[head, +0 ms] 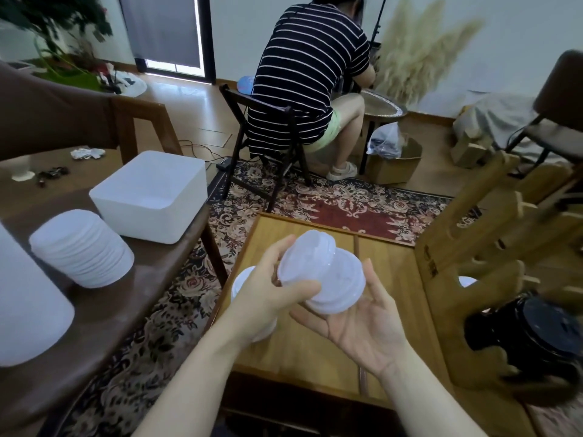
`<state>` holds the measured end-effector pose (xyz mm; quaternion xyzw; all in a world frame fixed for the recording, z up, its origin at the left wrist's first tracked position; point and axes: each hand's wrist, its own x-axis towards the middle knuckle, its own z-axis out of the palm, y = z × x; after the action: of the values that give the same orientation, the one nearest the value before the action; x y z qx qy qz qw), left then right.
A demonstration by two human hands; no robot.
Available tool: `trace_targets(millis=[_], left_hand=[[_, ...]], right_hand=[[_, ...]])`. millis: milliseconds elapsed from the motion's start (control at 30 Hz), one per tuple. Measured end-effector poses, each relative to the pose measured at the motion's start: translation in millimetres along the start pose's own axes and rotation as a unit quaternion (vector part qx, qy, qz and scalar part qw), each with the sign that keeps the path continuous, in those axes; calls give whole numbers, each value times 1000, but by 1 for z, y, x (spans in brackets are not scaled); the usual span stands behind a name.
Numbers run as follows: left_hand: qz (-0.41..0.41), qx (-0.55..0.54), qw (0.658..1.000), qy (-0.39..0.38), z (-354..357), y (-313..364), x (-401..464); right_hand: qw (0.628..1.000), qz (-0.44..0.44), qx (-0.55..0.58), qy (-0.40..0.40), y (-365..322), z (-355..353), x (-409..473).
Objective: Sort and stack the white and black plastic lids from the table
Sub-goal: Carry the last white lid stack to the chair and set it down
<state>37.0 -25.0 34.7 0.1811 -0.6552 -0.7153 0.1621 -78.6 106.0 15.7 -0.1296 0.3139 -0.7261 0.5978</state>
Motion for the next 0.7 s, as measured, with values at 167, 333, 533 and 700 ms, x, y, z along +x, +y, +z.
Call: trace_targets(millis=[167, 333, 533, 700], left_hand=[[3, 0, 1000, -12, -1, 4, -2], [0, 7, 1000, -11, 1, 1, -1], [-4, -1, 999, 49, -1, 0, 3], [-37, -46, 998, 31, 5, -2, 2]], right_hand=[[1000, -8, 13, 14, 6, -5, 3], [999, -47, -28, -5, 5, 2, 3], [949, -214, -209, 94, 9, -2, 1], [841, -337, -401, 135, 24, 4, 3]])
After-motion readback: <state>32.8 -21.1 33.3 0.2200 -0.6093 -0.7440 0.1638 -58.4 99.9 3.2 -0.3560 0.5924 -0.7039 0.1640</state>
